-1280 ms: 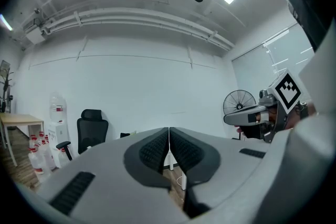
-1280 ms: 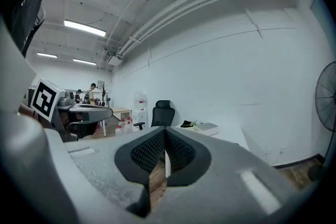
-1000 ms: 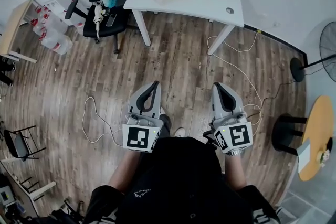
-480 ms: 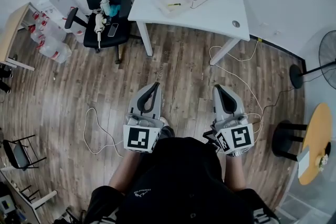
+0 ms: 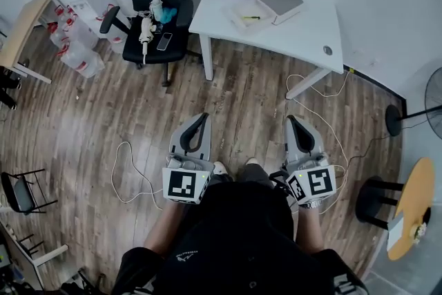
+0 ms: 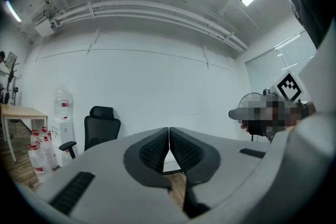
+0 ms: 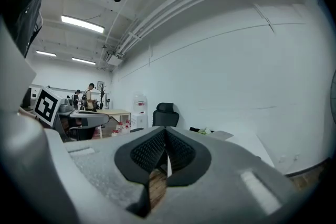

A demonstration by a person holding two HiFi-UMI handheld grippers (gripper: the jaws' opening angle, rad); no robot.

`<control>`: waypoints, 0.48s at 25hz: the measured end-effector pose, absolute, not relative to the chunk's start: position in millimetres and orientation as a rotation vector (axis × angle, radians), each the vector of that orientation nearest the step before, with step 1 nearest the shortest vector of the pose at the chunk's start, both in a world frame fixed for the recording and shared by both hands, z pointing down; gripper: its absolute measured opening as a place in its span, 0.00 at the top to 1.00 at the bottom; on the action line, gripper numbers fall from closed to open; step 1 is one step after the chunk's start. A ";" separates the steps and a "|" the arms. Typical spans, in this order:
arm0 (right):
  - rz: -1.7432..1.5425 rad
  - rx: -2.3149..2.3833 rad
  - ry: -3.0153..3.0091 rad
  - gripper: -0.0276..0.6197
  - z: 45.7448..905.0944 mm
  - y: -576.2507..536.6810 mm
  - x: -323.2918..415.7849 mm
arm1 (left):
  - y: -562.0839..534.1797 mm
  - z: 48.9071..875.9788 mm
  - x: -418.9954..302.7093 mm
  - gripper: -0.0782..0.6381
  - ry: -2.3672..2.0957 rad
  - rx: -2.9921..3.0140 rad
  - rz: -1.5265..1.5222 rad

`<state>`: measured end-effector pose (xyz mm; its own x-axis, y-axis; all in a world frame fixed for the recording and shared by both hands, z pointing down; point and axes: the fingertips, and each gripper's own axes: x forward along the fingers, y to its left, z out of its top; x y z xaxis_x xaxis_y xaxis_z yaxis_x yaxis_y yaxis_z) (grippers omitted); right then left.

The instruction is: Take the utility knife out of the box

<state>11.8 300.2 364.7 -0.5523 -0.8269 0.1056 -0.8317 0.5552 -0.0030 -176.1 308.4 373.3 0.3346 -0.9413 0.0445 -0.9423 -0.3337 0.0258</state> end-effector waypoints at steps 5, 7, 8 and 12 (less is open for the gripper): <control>0.090 1.397 -2.728 0.95 365.4 289.4 -5.4 | 305.5 371.6 -191.0 0.88 -1.828 2.514 0.010; 0.091 1.384 -2.742 0.95 366.4 285.3 -10.0 | 305.3 373.6 -196.2 0.88 -1.843 2.504 0.025; 0.088 1.376 -2.748 0.95 366.9 282.8 -13.0 | 304.4 374.2 -199.0 0.88 -1.852 2.498 0.024; 0.069 1.337 -2.766 0.95 370.5 270.9 -22.1 | 295.4 374.5 -205.3 0.88 -1.881 2.479 0.002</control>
<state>-22.1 270.9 370.5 -0.6194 -0.7809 0.0811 -0.7840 0.6207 -0.0105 -205.3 295.4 374.5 0.2694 -0.9628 0.0189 -0.9629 -0.2690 0.0229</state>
